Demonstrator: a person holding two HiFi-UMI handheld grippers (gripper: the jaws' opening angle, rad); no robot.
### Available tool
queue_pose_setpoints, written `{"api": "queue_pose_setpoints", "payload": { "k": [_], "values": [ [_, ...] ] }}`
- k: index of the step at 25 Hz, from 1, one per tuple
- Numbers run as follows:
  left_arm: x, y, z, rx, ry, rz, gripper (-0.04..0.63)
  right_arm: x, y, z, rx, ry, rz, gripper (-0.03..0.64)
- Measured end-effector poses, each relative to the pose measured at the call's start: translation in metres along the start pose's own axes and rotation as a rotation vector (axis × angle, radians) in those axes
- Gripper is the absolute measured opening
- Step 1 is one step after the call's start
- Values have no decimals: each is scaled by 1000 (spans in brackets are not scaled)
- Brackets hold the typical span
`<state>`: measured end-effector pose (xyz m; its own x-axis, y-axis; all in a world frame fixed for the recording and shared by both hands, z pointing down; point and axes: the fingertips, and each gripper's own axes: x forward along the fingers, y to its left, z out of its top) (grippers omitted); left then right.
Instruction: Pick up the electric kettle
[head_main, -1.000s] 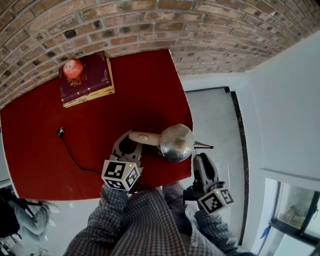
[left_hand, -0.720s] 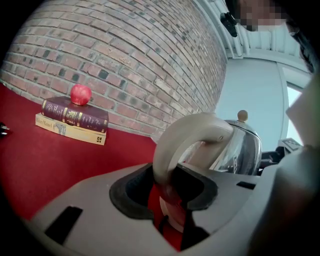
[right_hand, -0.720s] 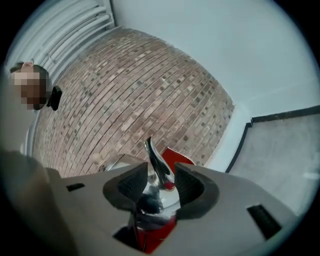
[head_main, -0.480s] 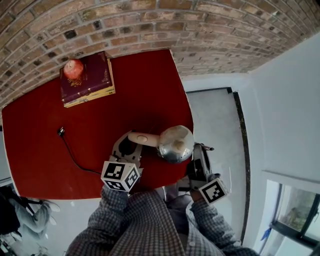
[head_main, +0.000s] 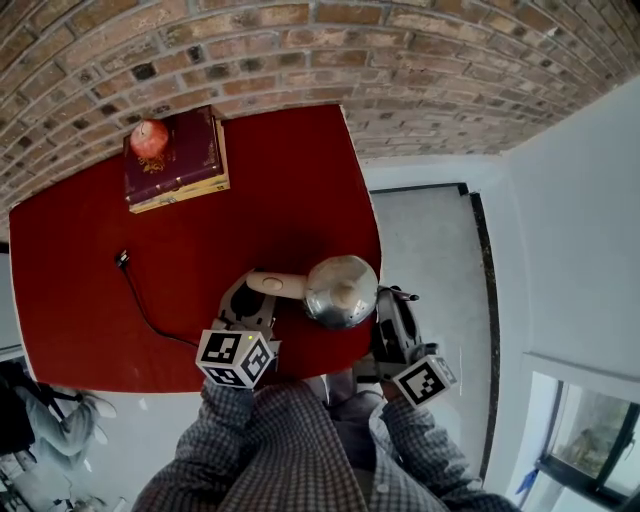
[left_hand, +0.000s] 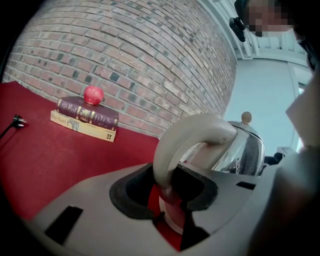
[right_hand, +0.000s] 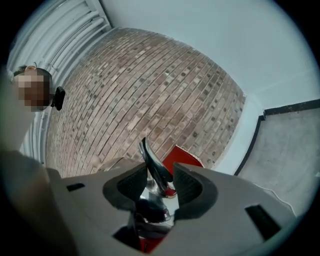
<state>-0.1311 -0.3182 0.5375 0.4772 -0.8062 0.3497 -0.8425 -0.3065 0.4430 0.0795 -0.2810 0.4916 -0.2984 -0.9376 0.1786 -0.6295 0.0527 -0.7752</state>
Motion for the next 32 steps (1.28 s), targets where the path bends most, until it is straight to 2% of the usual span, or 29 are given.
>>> {"api": "queue_pose_setpoints", "payload": {
  "k": [6, 16, 24, 32],
  "values": [
    [-5, -7, 3, 11, -10, 40, 123, 1, -4, 5, 1, 44, 16, 153],
    [-25, -24, 13, 15, -54, 87, 123, 2, 12, 22, -23, 99, 120, 152],
    [-49, -47, 41, 13, -90, 97, 124, -7, 44, 45, -9, 106, 171, 153],
    [-76, -69, 74, 49, -113, 115, 124, -21, 74, 64, 25, 93, 203, 153]
  ]
}}
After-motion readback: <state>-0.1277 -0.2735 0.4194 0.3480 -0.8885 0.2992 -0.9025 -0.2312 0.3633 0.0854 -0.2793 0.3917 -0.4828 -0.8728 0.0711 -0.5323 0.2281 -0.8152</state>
